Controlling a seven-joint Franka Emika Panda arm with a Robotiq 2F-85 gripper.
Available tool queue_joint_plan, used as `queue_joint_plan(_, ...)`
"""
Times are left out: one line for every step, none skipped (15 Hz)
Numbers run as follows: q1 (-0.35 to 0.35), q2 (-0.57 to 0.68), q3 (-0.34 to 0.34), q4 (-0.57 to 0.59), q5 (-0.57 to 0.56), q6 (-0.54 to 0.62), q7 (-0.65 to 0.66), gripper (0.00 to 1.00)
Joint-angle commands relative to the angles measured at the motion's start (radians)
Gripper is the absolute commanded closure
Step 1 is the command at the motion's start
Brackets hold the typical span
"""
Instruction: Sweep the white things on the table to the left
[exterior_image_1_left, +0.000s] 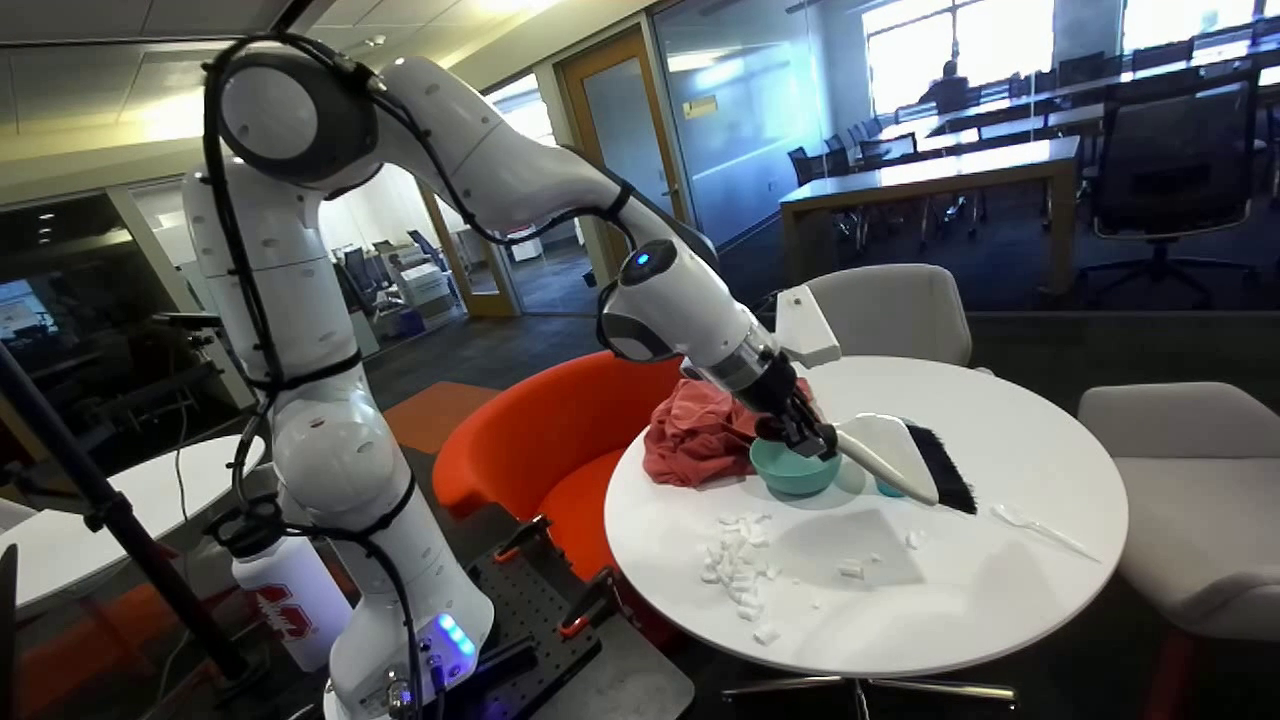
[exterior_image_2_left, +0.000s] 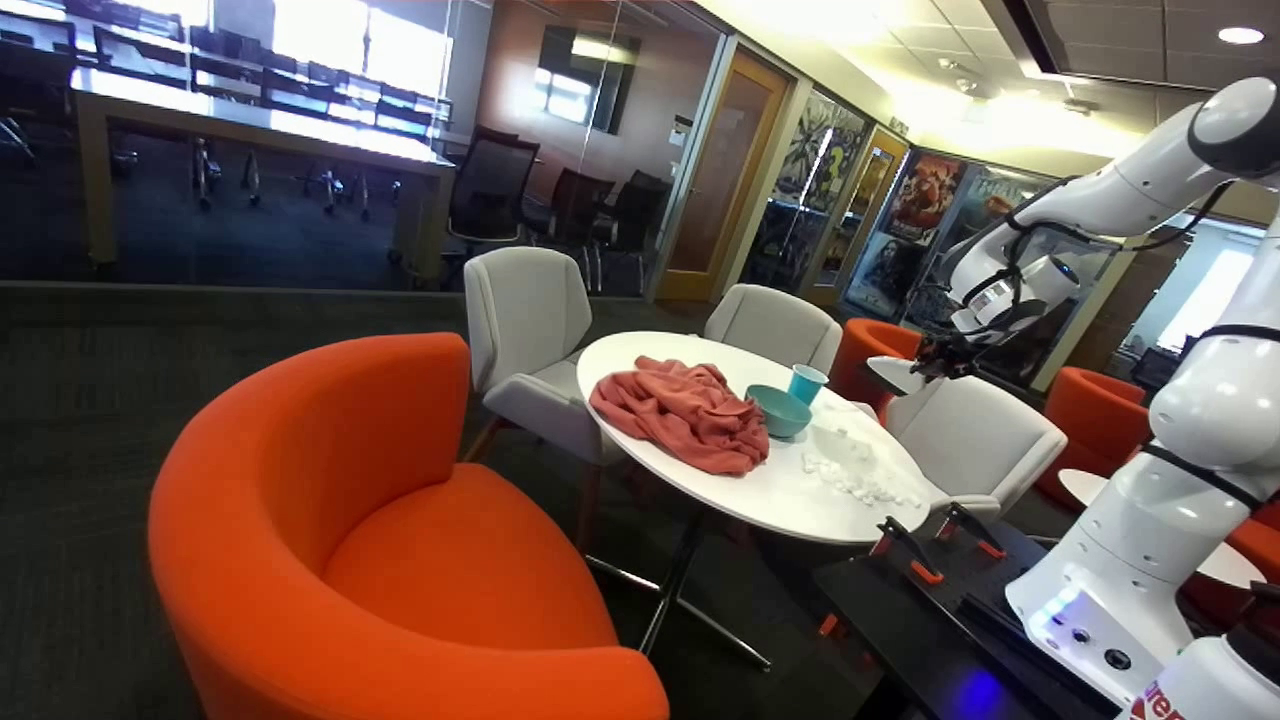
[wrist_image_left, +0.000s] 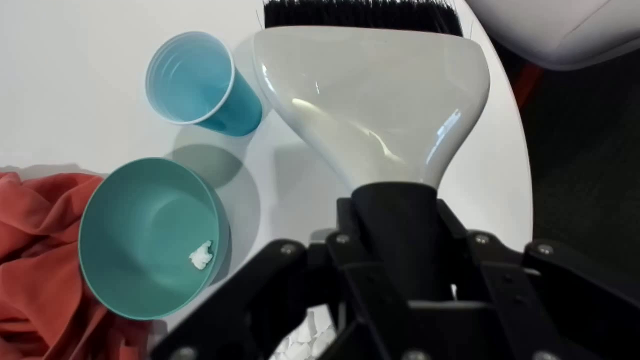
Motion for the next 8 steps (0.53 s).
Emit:
queue_joint_plan(-0.021,0.134,-0.017,0.109,-0.044,-0.077,0.028,0.86)
queue_joint_plan(-0.022,0.166,-0.022,0.128,-0.059,-0.088,0.037,0.86)
queue_joint_plan(-0.017,0.203,-0.028,0.147,-0.078,-0.084,0.049,0.86)
queue_joint_plan(-0.012,0.234,-0.034,0.162,-0.095,-0.086,0.059,0.86)
queue_joint_plan(-0.007,0.265,-0.038,0.178,-0.108,-0.082,0.069,0.86)
queue_joint_plan(0.001,0.289,-0.045,0.189,-0.127,-0.077,0.084,0.86)
queue_joint_plan(0.004,0.314,-0.045,0.203,-0.138,-0.074,0.093,0.86)
queue_joint_plan(0.008,0.333,-0.046,0.214,-0.152,-0.074,0.099,0.86)
